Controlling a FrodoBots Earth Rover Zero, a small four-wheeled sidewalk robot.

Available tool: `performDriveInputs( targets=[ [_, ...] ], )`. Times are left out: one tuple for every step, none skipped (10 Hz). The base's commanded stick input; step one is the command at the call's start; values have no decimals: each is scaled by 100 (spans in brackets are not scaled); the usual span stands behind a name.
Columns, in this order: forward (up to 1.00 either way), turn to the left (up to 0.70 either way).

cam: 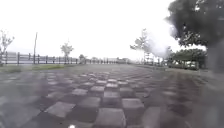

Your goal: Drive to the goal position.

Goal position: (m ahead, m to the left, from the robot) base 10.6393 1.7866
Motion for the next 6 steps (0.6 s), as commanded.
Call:
performDriveInputs(
  targets=[
    [100,0],
    [100,0],
    [100,0],
    [100,0],
    [100,0],
    [100,0]
  ],
)
